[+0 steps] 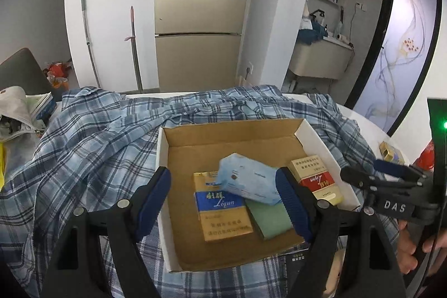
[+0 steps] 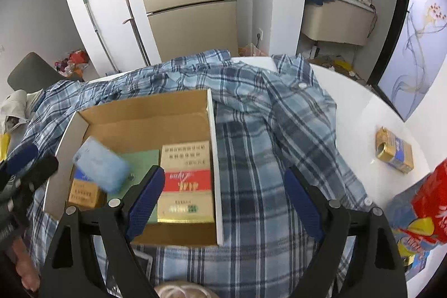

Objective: Organize soft objects
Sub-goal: 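Lower the wipes packet into the box and open the left tool, then move the left tool to the white plush bunny-ear item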

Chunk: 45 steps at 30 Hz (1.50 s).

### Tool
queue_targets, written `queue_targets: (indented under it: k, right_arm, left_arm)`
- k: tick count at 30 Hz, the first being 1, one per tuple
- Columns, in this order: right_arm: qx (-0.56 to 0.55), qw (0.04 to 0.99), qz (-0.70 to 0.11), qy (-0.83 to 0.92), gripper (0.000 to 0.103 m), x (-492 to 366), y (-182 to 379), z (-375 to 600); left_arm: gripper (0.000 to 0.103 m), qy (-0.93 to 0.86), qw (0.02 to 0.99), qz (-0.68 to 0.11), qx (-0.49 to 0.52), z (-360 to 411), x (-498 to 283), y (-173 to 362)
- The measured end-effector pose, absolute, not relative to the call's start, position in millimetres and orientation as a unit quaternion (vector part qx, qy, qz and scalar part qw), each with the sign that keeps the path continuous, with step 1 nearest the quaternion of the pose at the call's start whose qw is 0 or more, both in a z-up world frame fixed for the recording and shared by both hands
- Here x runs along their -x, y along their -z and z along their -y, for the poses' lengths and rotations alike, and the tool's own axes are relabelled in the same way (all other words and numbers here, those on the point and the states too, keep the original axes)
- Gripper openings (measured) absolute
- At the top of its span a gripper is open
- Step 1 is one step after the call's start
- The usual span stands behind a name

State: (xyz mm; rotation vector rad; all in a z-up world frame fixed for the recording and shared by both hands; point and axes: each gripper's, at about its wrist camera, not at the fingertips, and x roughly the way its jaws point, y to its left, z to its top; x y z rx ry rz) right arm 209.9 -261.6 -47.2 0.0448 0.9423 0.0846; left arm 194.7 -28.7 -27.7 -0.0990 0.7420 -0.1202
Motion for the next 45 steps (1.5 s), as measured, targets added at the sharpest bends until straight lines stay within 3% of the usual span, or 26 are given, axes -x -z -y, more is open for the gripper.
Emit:
queue_targets:
  k: [21, 25, 32, 34, 38, 45]
  right_arm:
    - [0.012, 0.924, -0.373, -0.088, 0.086, -123.1, -9.5, 255.6]
    - [0.003, 0.928, -0.360, -0.094, 0.086, -103.9, -17.7, 259.5]
    - [-0.003, 0.935, -0.340, -0.096, 0.086, -74.4, -22.9, 271.8]
    - [-0.006, 0.939, -0.332, -0.092, 0.087, -67.5, -23.1, 276.6]
    - [-0.011, 0.946, -0.314, -0.079, 0.094, -55.4, -21.7, 285.5]
    - [0.001, 0.959, -0.277, -0.056, 0.102, -35.9, -17.8, 297.2]
  left_arm:
    - [0.080, 0.074, 0.969, -0.237, 0.016, 32.9, -77.9, -55.5]
    - [0.088, 0.084, 0.972, -0.220, 0.013, 34.3, -51.8, -63.0]
    - [0.089, 0.100, 0.969, -0.225, -0.004, 44.0, -27.3, -58.1]
    - [0.094, 0.102, 0.970, -0.223, -0.009, 46.0, -22.4, -52.3]
    - [0.103, 0.107, 0.969, -0.222, -0.013, 48.2, -16.0, -40.5]
    - [0.103, 0.133, 0.953, -0.270, -0.026, 53.8, -17.0, -12.9]
